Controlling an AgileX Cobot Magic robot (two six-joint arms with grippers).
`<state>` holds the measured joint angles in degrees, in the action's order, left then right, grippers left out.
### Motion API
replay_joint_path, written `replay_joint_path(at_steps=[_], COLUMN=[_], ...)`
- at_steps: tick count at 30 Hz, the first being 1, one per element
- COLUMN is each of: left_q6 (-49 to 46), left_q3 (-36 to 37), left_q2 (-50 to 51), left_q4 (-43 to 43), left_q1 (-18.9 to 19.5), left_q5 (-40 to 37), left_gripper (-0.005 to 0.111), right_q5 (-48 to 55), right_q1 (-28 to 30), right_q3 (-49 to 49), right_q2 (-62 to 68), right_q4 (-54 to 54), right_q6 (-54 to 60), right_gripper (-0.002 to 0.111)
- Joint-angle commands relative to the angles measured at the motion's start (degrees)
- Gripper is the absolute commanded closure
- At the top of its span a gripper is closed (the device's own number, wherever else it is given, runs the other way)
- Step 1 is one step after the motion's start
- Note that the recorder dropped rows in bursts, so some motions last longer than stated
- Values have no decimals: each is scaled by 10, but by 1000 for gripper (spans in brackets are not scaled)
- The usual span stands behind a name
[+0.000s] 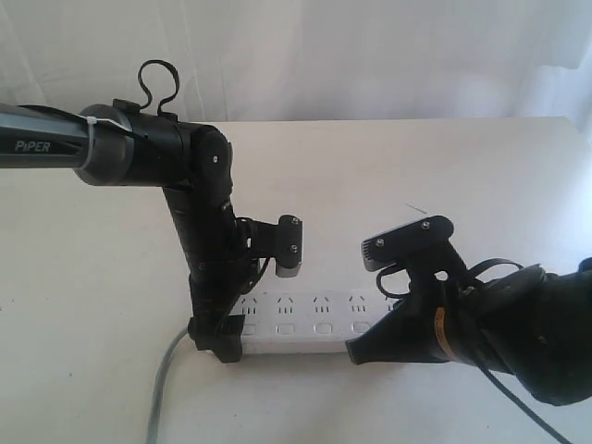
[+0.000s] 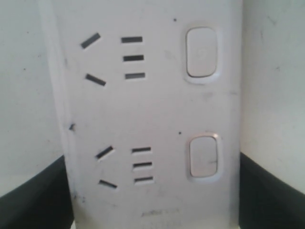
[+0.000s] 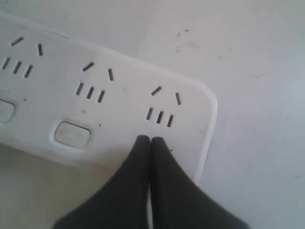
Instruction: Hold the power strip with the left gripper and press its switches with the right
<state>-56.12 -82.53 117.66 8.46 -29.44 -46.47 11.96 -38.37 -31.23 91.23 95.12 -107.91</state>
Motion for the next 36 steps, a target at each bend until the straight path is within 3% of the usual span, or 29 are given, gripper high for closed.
replay_joint_path(at_steps=[1,9,11,12,14,17,18,19,22,36], left_q6=[-12,-28,-28,-27,-19,47,67,83,82,104], left_q3=[14,14,14,14,14,12,11,7,-6,-89], left_q2=[18,18,18,18,18,18,18,17,13,-112], left_q4=[14,14,2,-7,-22,-42,-51,-69,-96,-91], left_q1=[-4,-4,-4,-4,-4,-4,-4,-5,-12,-26], left_q5=[-58,-56,-63,-67,-73,-55,-50,-53,-86,-83], left_gripper=[107,107,100,94,69,15,5,2,2,2], right_q5=[-18,13,20,20,11,-18,-25,-32,-34,26], right_q1=[2,2,2,2,2,2,2,2,2,2], right_q3=[-7,-35,-35,-34,-34,-34,-34,-34,-33,7], right_q2=[-84,-264,-286,-291,-295,-291,-288,-287,-279,-275], right_q4=[-16,26,27,26,26,26,25,23,23,23], right_q6=[29,30,30,30,33,39,39,39,39,53], right_gripper=[108,108,108,108,108,108,108,108,108,108])
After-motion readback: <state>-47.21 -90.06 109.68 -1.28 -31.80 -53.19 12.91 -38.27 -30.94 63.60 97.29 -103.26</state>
